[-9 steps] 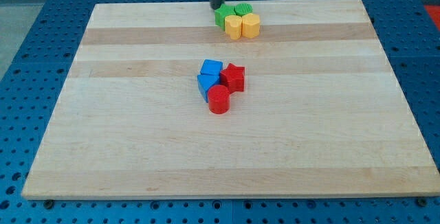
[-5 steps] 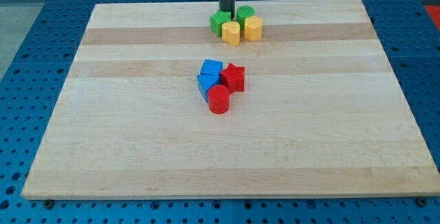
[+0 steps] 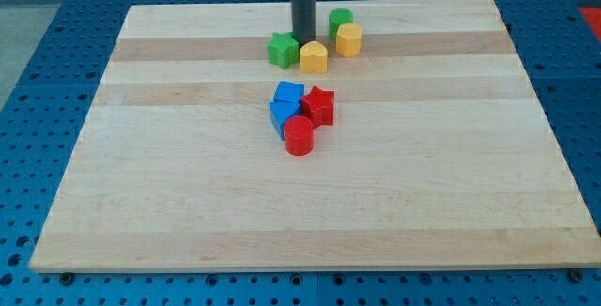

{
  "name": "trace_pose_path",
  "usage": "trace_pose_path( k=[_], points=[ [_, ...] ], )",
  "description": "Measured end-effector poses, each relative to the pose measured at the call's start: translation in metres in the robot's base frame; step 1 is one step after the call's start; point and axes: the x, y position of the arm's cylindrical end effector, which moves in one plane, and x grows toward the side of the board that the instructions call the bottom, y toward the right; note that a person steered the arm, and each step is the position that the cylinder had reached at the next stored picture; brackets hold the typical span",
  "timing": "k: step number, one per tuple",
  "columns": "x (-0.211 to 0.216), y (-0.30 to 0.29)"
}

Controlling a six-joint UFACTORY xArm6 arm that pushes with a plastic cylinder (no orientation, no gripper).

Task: Push the green star to the top left corner of the board

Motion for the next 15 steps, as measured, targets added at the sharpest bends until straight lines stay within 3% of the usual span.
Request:
trace_pose_path(
  k=[3,4,6,8,10,12,14,15],
  points=[
    [0.032,-0.039],
    [0.041,-0.08],
    [0.092,-0.12],
    [0.049,-0.112],
    [0.04,-0.079],
    [0.024,-0.143],
    [0.01,-0.113],
    [-0.013,-0.125]
  ],
)
